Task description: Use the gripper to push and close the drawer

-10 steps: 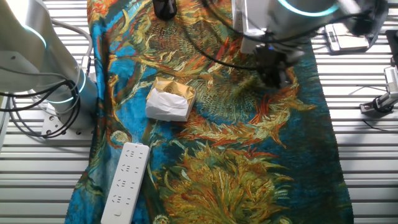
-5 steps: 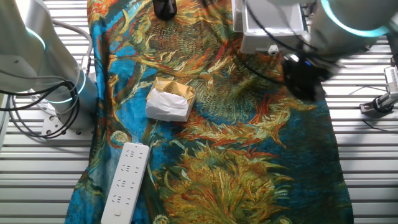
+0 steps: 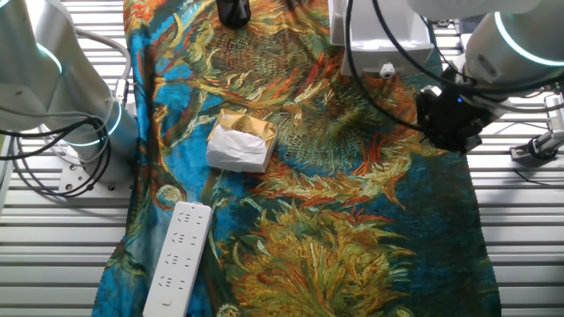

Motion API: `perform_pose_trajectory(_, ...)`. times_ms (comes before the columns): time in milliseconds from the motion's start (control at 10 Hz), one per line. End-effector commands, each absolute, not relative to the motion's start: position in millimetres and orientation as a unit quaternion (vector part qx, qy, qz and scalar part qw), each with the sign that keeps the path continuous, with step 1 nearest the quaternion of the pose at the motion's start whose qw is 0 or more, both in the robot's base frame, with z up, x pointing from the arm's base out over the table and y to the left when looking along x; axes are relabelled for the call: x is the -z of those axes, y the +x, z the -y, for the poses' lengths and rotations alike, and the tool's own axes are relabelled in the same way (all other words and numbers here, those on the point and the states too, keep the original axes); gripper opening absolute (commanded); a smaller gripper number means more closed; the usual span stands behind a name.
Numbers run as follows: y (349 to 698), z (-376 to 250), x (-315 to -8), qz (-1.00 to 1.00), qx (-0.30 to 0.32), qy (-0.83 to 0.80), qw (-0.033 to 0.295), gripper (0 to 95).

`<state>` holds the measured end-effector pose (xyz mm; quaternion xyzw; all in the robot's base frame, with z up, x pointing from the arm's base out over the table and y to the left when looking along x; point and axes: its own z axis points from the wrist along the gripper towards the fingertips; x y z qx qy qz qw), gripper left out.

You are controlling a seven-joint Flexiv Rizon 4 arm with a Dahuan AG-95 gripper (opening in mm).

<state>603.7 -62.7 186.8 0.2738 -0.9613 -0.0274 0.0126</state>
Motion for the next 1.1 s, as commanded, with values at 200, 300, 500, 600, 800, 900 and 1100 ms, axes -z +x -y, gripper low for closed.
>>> perform_pose_trajectory(200,604.0,62.7,-187.3,0.966,0.023,0.255,0.016,0.0)
perform_pose_trajectory(300,604.0,62.7,-187.3,0.968,0.023,0.250,0.016,0.0)
perform_pose_trajectory(500,604.0,62.7,-187.3,0.971,0.023,0.238,0.016,0.0)
perform_pose_trajectory(600,604.0,62.7,-187.3,0.971,0.022,0.236,0.017,0.0)
perform_pose_trajectory(800,604.0,62.7,-187.3,0.967,0.027,0.254,0.017,0.0)
perform_pose_trajectory(900,604.0,62.7,-187.3,0.963,0.030,0.266,0.016,0.0)
perform_pose_trajectory(1100,604.0,62.7,-187.3,0.961,0.035,0.275,0.015,0.0)
